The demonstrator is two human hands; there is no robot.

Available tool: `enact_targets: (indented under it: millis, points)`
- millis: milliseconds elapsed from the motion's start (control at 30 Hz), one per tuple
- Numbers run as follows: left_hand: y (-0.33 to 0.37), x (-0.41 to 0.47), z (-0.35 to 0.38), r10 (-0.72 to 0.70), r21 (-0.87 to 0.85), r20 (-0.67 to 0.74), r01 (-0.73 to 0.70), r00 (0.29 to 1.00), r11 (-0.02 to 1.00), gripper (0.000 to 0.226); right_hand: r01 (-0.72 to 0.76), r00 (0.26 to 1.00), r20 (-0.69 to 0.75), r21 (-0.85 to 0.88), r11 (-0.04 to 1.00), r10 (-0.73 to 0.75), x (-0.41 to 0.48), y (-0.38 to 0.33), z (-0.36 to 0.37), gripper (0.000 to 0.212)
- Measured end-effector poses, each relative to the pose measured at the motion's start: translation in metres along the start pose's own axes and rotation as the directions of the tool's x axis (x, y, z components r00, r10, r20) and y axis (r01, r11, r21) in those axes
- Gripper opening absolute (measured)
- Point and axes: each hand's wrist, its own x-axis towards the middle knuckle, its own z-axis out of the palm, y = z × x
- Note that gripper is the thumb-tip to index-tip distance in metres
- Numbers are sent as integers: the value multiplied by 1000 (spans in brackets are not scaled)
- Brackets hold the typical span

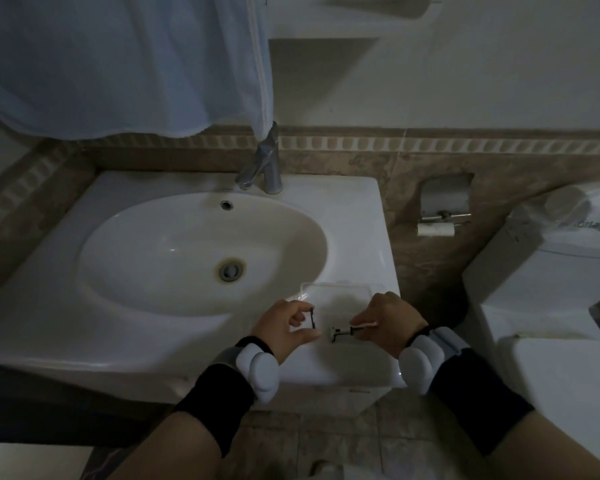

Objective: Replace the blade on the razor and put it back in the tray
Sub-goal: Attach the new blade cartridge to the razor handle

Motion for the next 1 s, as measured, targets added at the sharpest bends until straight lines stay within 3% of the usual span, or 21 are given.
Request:
enact_targets:
  millis: [200, 367, 533, 633, 1000]
  points:
    - [0, 0, 0, -2, -33, -9, 1, 1000, 999, 40, 63, 997, 48, -182, 981, -55, 4, 0, 10, 34]
    - [0, -1, -1, -20, -108, -21, 17, 1000, 994, 38, 66, 998, 11, -191, 979, -66, 5, 0, 14, 33]
    - [-2, 0, -3, -14, -139, -56, 6, 998, 990, 36, 41, 981, -194, 103, 994, -20, 0, -4, 3, 26]
    - [0, 0, -4, -4, -190, -59, -7, 998, 982, 34, 42, 979, -204, 289, 957, 19, -7, -13, -3, 23]
    - [7, 5, -5, 56, -314, -24, -60, 998, 948, 29, 114, 972, -237, 443, 889, -6, -7, -23, -2, 17]
